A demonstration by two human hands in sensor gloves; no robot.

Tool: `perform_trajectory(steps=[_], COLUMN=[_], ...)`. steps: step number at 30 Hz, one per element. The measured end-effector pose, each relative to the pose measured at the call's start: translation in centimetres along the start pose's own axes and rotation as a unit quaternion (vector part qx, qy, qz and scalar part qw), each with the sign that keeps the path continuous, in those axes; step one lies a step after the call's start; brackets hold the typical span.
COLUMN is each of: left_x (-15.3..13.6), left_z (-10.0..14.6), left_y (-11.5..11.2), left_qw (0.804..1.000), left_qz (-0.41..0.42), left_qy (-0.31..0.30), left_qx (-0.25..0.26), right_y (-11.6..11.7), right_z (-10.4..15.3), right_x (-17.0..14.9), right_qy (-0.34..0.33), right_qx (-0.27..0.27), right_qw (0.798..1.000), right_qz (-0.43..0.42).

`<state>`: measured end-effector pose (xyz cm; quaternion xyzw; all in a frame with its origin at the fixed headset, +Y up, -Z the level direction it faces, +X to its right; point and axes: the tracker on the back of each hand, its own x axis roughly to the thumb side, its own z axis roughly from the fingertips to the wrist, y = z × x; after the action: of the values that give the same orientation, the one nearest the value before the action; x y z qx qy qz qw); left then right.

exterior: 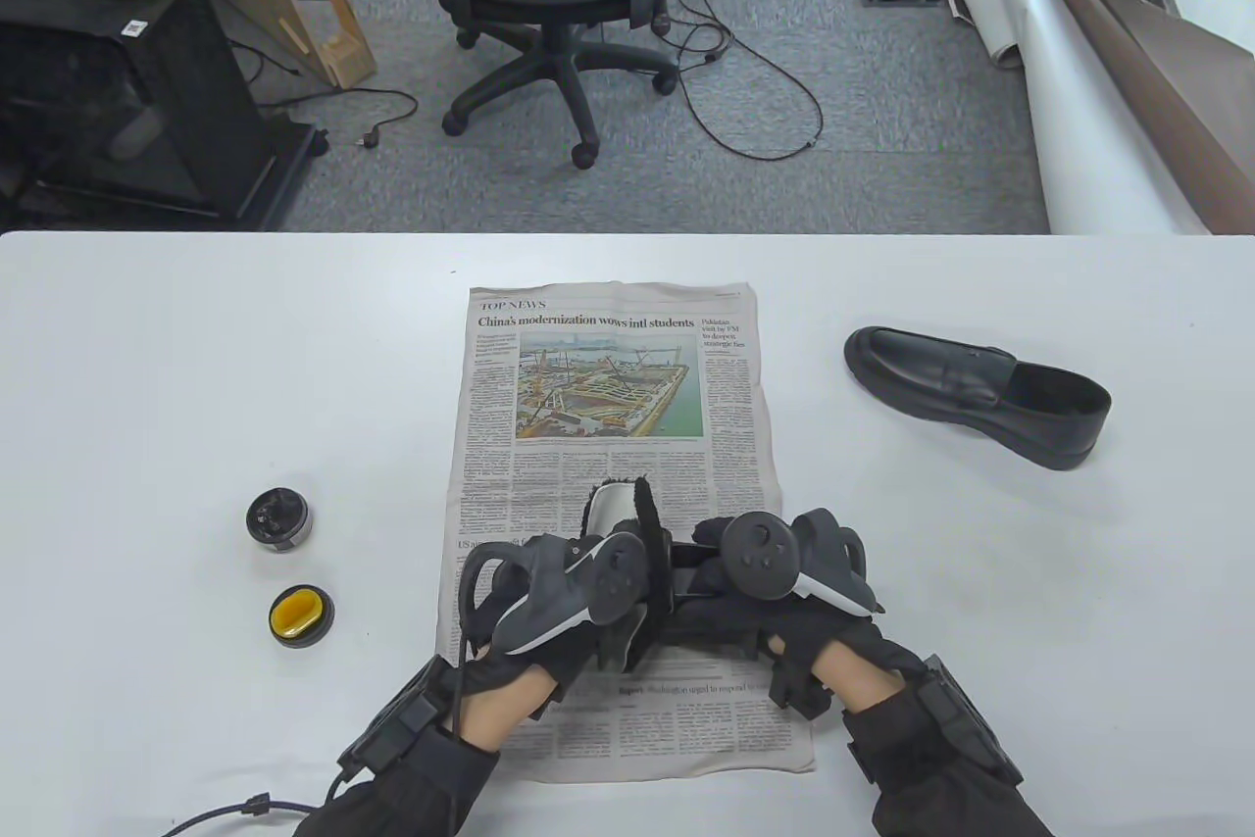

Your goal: Dip and apply built-in sponge shoe polish on shoes

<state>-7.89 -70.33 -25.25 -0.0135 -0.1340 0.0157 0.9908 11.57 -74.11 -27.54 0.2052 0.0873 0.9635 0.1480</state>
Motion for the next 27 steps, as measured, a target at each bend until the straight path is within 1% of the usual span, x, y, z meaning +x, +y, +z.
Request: perform_trajectory(steps=[4, 6, 8, 12, 14, 15, 16, 18, 21, 24, 26, 27], left_x=[-1.7, -2.7, -4.3, -7.3, -8.6, -8.8, -8.8, -8.1, -5.1, -1.8, -0.3, 0.0], left_z=[-0.2, -0.3, -0.5, -0.6, -0.5, -0.3, -0.1, 0.1, 0.4, 0.9, 1.2, 1.2], left_y=[-0.4, -0.4, -0.3, 0.0, 0.3, 0.5, 0.7, 1.0, 1.1, 0.9, 0.5, 0.4], left_qw=[0.999, 0.997, 0.992, 0.982, 0.979, 0.980, 0.984, 0.990, 0.996, 0.995, 0.995, 0.995], left_qz=[-0.011, -0.029, -0.054, -0.067, -0.065, -0.063, -0.053, -0.023, 0.064, 0.098, 0.098, 0.094], left_qy=[0.020, 0.026, 0.051, 0.102, 0.115, 0.114, 0.104, 0.079, 0.020, -0.020, -0.025, -0.025], left_qx=[-0.048, -0.068, -0.098, -0.146, -0.157, -0.150, -0.132, -0.112, -0.058, -0.017, -0.001, -0.001], right_y=[0.0, 0.0, 0.0, 0.0, 0.0, 0.0, 0.0, 0.0, 0.0, 0.0, 0.0, 0.0], right_z=[0.0, 0.0, 0.0, 0.0, 0.0, 0.0, 0.0, 0.0, 0.0, 0.0, 0.0, 0.0], right_x=[0.0, 0.0, 0.0, 0.0, 0.0, 0.0, 0.0, 0.0, 0.0, 0.0, 0.0, 0.0], right_qy=[0.000, 0.000, 0.000, 0.000, 0.000, 0.001, 0.001, 0.001, 0.000, 0.001, 0.000, 0.000], right_qx=[0.000, 0.000, -0.001, 0.000, -0.001, -0.001, -0.001, -0.001, -0.001, -0.001, 0.000, 0.000], right_qw=[1.000, 1.000, 1.000, 1.000, 1.000, 1.000, 1.000, 1.000, 1.000, 1.000, 1.000, 1.000], right_qz=[0.000, 0.000, 0.001, 0.000, 0.001, 0.002, 0.001, 0.001, 0.001, 0.000, -0.001, -0.001])
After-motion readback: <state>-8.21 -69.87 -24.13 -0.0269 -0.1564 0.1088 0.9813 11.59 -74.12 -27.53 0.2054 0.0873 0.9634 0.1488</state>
